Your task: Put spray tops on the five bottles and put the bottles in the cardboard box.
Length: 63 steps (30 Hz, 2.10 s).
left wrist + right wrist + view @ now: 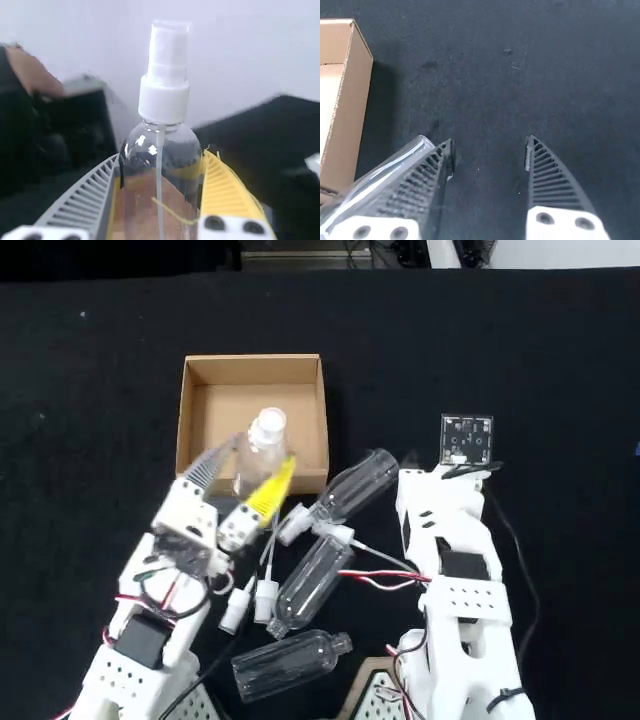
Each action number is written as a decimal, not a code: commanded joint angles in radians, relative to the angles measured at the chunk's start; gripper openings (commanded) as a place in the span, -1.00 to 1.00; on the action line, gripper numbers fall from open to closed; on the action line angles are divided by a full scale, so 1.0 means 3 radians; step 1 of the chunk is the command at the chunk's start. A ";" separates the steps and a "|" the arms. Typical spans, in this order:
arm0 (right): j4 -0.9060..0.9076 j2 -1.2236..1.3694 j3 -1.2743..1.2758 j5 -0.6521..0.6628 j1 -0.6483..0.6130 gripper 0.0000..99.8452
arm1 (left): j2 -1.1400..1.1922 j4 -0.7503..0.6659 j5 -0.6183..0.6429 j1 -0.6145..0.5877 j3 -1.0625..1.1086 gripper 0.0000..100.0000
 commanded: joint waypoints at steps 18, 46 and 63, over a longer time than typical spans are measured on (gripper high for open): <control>-0.0123 -0.0028 -0.0003 -0.0005 0.0066 -0.59 | 0.2828 -0.0604 0.0803 -0.0990 -0.1982 -0.93; -0.0128 -0.0033 -0.0013 -0.0005 0.0056 -0.59 | 0.5636 -0.3447 0.0803 -0.1031 -0.2043 -0.93; -0.0133 -0.0038 -0.0013 -0.0005 0.0061 -0.59 | 0.6715 -0.3744 0.0823 -0.1256 -0.2734 -0.93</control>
